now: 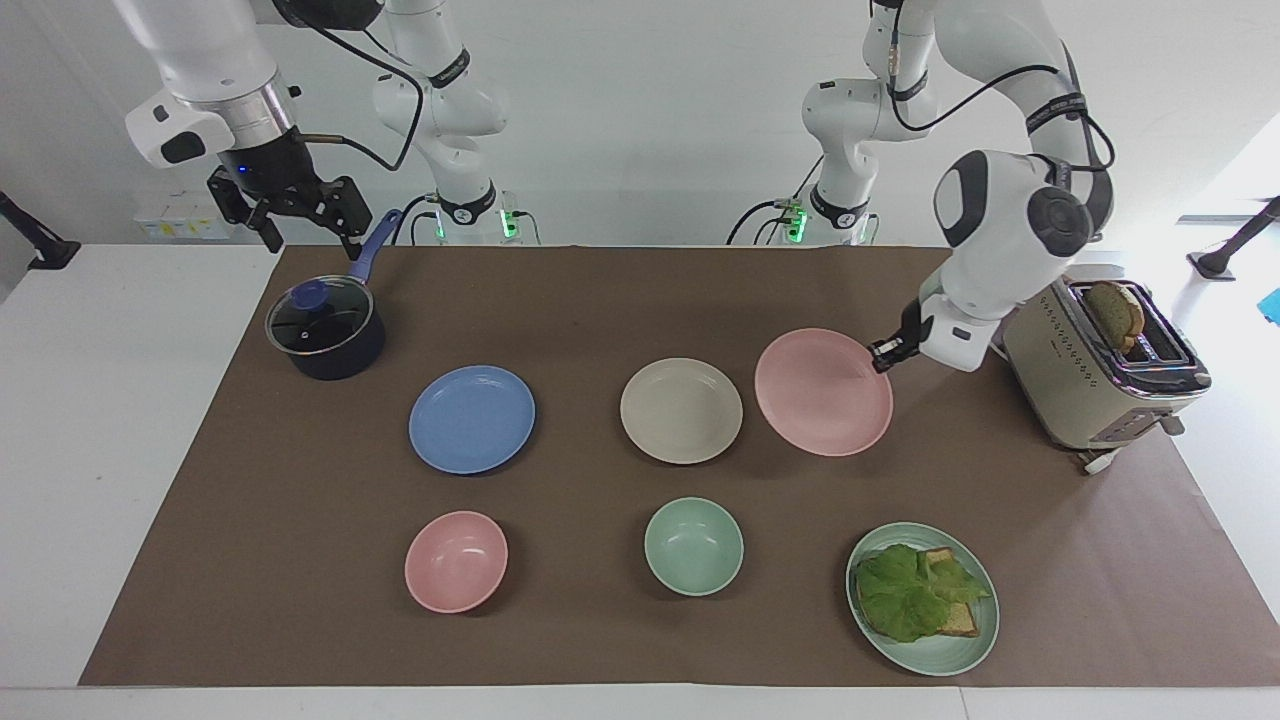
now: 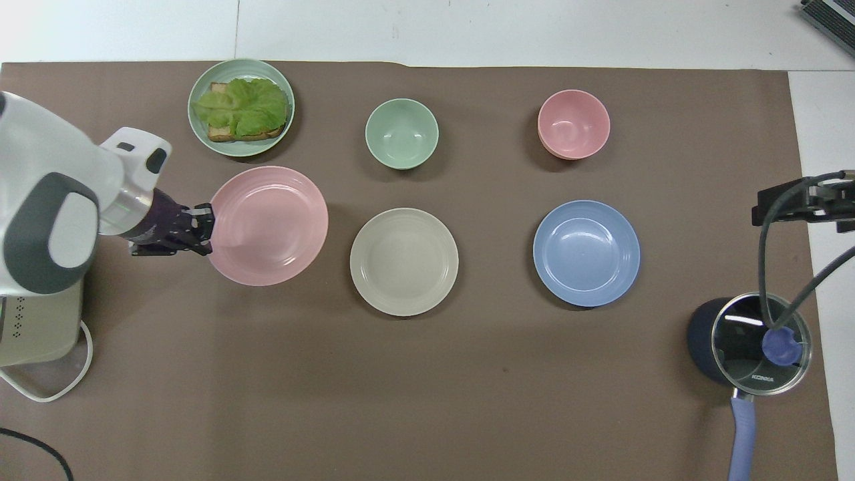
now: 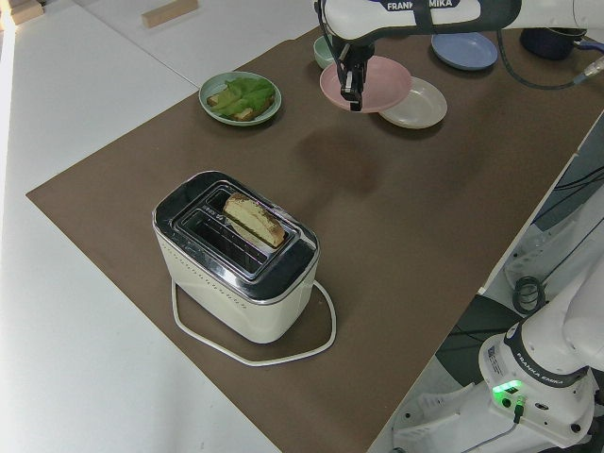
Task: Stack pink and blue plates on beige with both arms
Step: 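Slide the pink plate with the left gripper onto the beige plate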
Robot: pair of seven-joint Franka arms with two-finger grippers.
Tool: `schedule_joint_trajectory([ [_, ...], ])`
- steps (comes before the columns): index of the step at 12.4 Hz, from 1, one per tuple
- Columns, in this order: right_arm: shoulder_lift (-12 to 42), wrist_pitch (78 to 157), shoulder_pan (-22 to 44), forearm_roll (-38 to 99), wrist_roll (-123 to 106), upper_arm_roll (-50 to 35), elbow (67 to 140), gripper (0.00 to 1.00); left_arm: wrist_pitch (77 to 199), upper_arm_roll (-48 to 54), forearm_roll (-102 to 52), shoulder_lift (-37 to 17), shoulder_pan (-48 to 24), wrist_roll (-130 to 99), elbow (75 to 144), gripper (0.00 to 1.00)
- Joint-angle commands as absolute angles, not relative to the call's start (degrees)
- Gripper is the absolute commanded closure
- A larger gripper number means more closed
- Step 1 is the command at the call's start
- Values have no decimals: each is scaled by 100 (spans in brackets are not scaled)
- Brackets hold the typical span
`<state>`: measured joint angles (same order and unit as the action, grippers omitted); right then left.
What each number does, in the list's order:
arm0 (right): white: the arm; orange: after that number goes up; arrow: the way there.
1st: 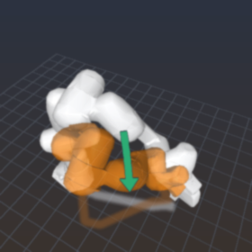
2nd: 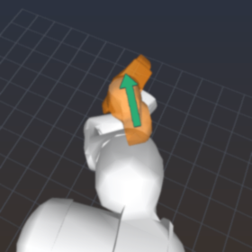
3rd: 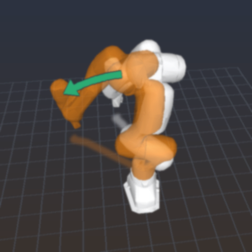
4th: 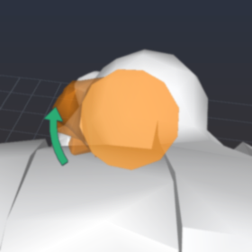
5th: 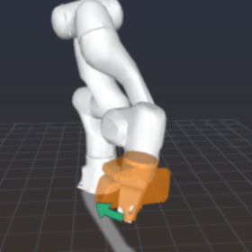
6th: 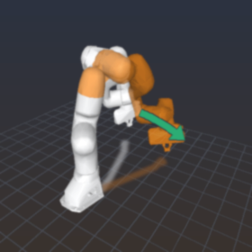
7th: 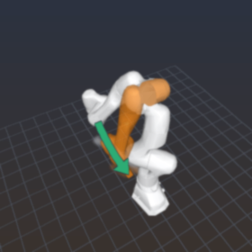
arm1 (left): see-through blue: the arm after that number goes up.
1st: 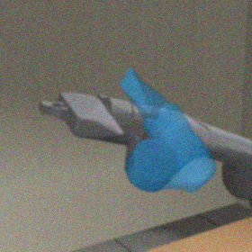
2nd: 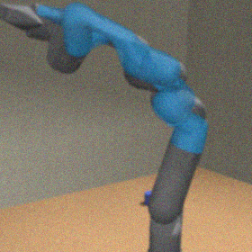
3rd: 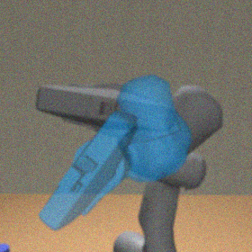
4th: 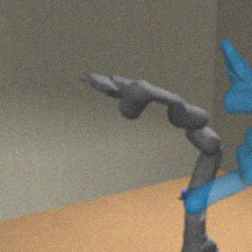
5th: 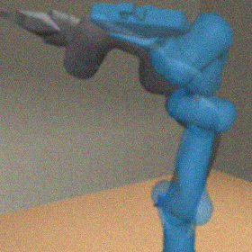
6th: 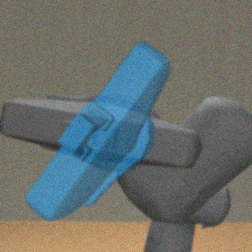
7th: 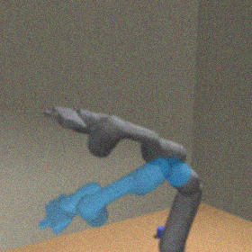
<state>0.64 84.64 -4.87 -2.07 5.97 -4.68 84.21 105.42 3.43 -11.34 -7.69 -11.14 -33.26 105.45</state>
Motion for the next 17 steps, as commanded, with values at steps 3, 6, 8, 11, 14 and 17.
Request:
schedule_joint_trajectory([
  [3, -53, 8525, -554, -229, 624, -501, 8569, 0, 11247, 237, -1441, -712, -2081, -4402, 10765, 100],
  [6, -53, 8525, -554, -229, 624, -501, 8578, 0, 11986, 237, -1547, -826, -2539, -4552, 11073, 100],
  [8, -53, 8525, -554, -229, 624, -501, 8578, 0, 12259, 237, -1556, -957, -2645, -4588, 11284, 100],
  [11, -53, 8525, -554, -229, 624, -501, 8578, 0, 12769, 229, -1556, -976, -2698, -4518, 11654, 100],
  [14, -62, 8525, -554, -229, 624, -501, 8596, 0, 12814, 229, -1556, -853, -2715, -4596, 11926, 100],
  [17, -70, 8525, -554, -229, 624, -501, 8613, 0, 12964, 229, -1556, -958, -2725, -4597, 11953, 100],
])
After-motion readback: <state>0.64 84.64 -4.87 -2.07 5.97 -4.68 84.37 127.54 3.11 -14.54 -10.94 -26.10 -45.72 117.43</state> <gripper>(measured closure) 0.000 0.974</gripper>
